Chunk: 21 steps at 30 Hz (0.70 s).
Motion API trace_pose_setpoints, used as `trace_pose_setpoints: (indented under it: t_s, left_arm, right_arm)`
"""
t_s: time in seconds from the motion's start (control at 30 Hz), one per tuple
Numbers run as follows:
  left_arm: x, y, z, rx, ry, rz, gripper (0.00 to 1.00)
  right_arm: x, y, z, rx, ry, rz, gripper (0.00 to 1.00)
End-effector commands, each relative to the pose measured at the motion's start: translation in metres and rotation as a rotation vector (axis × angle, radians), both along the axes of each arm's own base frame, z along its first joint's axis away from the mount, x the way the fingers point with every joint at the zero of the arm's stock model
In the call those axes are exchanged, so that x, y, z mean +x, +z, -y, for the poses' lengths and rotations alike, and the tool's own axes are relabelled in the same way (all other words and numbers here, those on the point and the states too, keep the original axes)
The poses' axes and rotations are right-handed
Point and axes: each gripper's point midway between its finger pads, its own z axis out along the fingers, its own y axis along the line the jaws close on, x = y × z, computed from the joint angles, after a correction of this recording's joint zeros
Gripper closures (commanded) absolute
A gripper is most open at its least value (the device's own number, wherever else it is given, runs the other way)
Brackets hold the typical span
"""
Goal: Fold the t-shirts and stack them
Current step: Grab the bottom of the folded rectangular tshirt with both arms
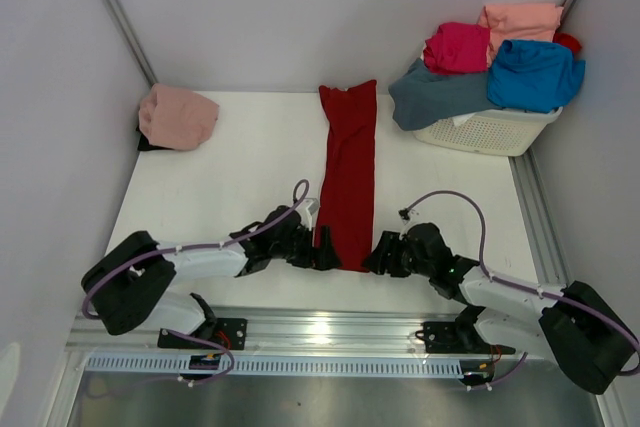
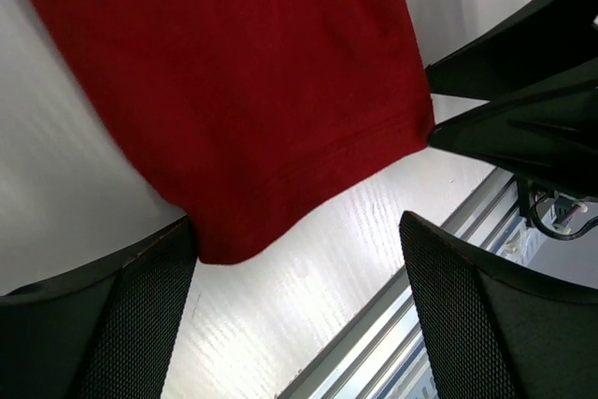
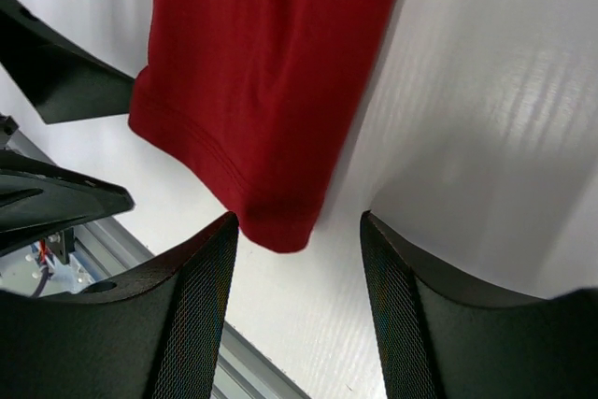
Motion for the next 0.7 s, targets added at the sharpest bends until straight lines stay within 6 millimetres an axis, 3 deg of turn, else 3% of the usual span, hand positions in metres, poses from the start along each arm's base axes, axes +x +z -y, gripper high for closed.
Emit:
trace_pose_setpoints:
  t_s: [0.0,0.2,0.43,0.53,0.63,0.67]
  left_arm:
    - [0.000,0.001,0.010,-0.009,-0.049,-0.030,0.09]
    - [-0.004,-0.005,0.013,-0.004,-0.069,-0.062,0.11]
    - [-0.005,-0.010,0.016,0.018,-0.089,-0.090,0.19]
    - [-0.006,-0.011,0.016,0.028,-0.101,-0.101,0.32]
    - [-0.010,-0.010,0.018,0.018,-0.133,-0.110,0.56]
    - [-0.012,-0.008,0.020,0.008,-0.146,-0.115,0.74]
  right_arm:
    - [0.008,0.008,-0.013,0.050,0.004,0.025,0.41]
    - [0.008,0.008,-0.022,0.065,0.031,0.021,0.48]
    - [0.012,0.010,-0.027,0.059,0.057,0.041,0.70]
    - [0.015,0.010,-0.028,0.044,0.063,0.048,0.79]
    - [0.018,0.013,-0.028,0.035,0.065,0.061,0.90]
    - [0.019,0.013,-0.027,0.029,0.064,0.059,0.94]
